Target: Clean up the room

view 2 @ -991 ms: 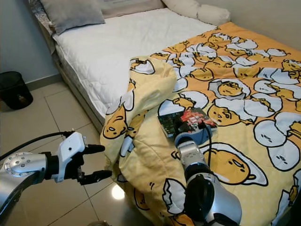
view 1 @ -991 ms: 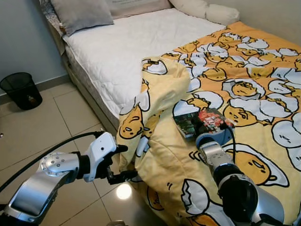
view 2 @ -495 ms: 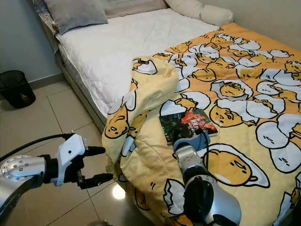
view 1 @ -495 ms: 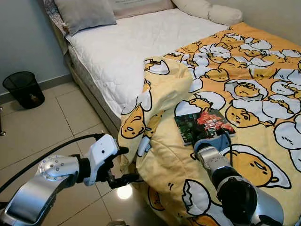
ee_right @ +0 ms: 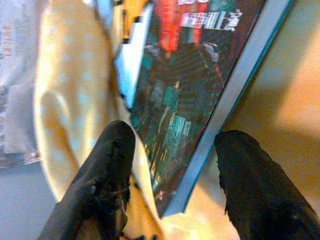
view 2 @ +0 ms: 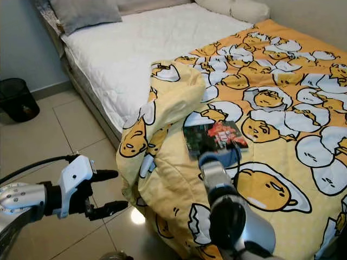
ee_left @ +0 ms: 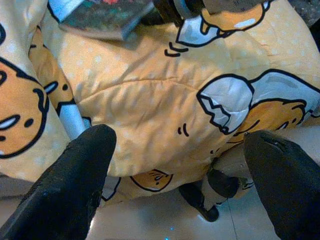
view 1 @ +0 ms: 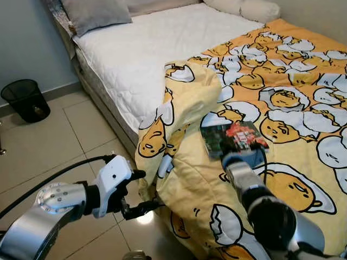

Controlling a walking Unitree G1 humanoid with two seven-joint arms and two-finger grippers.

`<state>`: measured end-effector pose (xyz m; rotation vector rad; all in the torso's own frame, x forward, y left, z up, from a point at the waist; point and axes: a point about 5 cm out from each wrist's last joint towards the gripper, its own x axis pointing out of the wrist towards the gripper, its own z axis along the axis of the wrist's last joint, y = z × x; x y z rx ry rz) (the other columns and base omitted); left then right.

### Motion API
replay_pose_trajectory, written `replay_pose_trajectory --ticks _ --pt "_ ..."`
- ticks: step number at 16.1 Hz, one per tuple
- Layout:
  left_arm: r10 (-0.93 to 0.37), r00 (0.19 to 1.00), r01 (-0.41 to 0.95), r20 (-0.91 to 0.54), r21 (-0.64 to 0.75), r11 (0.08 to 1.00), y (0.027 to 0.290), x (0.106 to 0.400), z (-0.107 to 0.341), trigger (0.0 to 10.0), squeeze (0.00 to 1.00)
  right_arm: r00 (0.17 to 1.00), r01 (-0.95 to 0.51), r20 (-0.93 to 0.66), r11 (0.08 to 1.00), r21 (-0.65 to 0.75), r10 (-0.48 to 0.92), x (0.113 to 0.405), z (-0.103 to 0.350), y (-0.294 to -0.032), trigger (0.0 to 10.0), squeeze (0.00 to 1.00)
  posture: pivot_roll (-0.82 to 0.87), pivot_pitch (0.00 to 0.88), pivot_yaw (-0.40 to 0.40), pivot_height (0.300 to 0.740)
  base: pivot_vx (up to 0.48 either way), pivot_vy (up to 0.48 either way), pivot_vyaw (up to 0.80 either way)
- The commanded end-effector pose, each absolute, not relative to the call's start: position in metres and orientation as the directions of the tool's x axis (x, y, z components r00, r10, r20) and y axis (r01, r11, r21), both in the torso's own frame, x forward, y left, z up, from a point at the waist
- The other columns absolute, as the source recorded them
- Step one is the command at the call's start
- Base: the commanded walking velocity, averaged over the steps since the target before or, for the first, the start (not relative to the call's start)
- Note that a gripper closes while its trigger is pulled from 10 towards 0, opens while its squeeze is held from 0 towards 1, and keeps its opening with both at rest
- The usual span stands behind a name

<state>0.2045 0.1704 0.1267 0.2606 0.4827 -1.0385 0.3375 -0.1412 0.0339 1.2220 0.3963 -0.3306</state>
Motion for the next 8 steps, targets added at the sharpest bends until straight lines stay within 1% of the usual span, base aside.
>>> replay_pose_trajectory --ticks 1,2,3,4,5,7,8 --pt "-0.754 0.432 0.868 -0.496 0.001 0.496 0.1722 0.2045 0.132 10.0 0.0 0.896 0.432 -0.442 0.298 0.852 -0.037 0.3417 0.0395 -0.14 3.0 0.0 0.19 0.058 -0.02 0.74 0.0 0.0 0.0" --pt "-0.753 0.434 0.867 -0.495 0.0 0.499 0.1718 0.2033 0.1322 10.0 0.0 0.897 0.43 -0.441 0.297 0.853 -0.032 0.3424 0.0403 -0.1385 2.9 0.0 0.19 0.057 -0.023 0.74 0.0 0.0 0.0" --pt "-0.752 0.436 0.865 -0.494 -0.001 0.502 0.171 0.2024 0.1322 10.0 0.0 0.897 0.43 -0.442 0.296 0.853 -0.031 0.3427 0.0407 -0.1379 2.6 0.0 0.19 0.055 -0.025 0.74 0.0 0.0 0.0" --pt "-0.752 0.438 0.864 -0.493 -0.003 0.504 0.1703 0.2023 0.1317 10.0 0.0 0.895 0.434 -0.445 0.295 0.851 -0.032 0.3426 0.0405 -0.1379 2.0 0.0 0.19 0.053 -0.027 0.74 0.0 0.0 0.0" --pt "-0.752 0.439 0.862 -0.491 -0.004 0.506 0.1697 0.2022 0.1313 10.0 0.0 0.894 0.437 -0.447 0.295 0.85 -0.034 0.3424 0.0402 -0.1386 1.7 0.0 0.19 0.052 -0.026 0.74 0.0 0.0 0.0" --pt "-0.75 0.443 0.859 -0.492 -0.007 0.512 0.1698 0.2016 0.1297 10.0 0.0 0.89 0.445 -0.453 0.289 0.847 -0.042 0.3412 0.0386 -0.1405 0.7 0.0 0.18 0.045 -0.026 0.74 0.0 0.0 0.0" --pt "-0.743 0.456 0.85 -0.489 -0.008 0.527 0.1707 0.2007 0.1285 10.0 0.0 0.888 0.452 -0.458 0.286 0.845 -0.048 0.3401 0.0372 -0.1422 0.0 0.0 0.18 0.032 -0.023 0.74 0.0 0.0 0.0"
